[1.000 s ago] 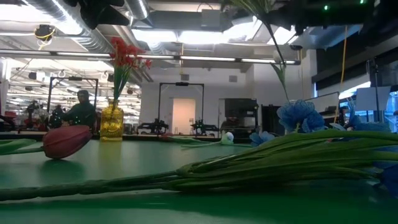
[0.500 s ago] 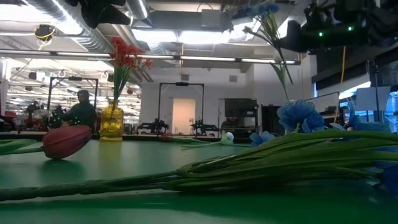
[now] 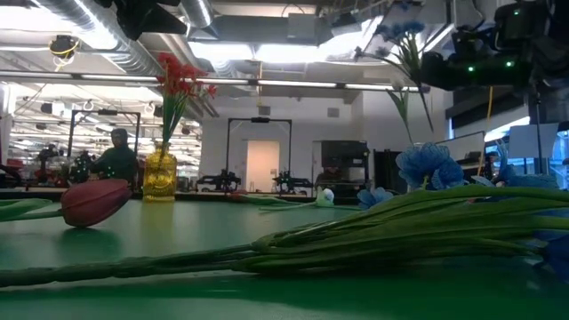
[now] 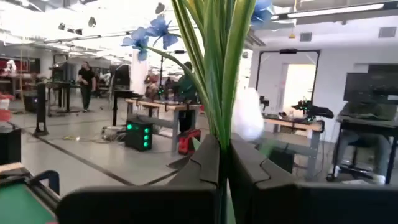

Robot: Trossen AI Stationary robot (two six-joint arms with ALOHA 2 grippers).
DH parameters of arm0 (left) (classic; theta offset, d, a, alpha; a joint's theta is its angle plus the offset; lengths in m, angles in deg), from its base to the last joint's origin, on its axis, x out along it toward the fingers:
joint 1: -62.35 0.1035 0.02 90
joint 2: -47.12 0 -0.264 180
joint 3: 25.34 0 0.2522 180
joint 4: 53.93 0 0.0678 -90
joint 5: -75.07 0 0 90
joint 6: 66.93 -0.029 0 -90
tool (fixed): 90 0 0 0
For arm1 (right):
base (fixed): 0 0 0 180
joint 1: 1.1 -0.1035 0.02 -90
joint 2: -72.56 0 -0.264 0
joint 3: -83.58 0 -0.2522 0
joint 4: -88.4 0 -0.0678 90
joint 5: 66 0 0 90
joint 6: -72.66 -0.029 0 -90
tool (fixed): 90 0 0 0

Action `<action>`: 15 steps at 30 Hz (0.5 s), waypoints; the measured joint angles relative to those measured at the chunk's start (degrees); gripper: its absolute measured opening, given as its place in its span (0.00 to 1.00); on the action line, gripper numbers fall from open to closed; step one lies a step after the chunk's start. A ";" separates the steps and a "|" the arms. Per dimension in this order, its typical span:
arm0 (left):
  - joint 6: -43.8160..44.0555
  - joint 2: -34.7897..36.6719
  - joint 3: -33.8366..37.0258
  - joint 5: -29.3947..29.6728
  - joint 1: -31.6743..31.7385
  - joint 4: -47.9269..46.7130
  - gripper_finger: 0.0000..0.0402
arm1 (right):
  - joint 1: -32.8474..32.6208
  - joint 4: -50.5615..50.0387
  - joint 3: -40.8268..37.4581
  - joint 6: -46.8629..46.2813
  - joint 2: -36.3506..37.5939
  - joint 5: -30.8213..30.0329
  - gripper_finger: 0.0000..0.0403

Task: Sort flowers into vase by color
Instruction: Put the top blue flowers into the transparent vase

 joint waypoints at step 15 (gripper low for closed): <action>-0.03 0.00 0.00 0.55 0.00 1.68 0.63 | 6.08 13.31 -3.87 -5.65 -4.46 4.53 0.02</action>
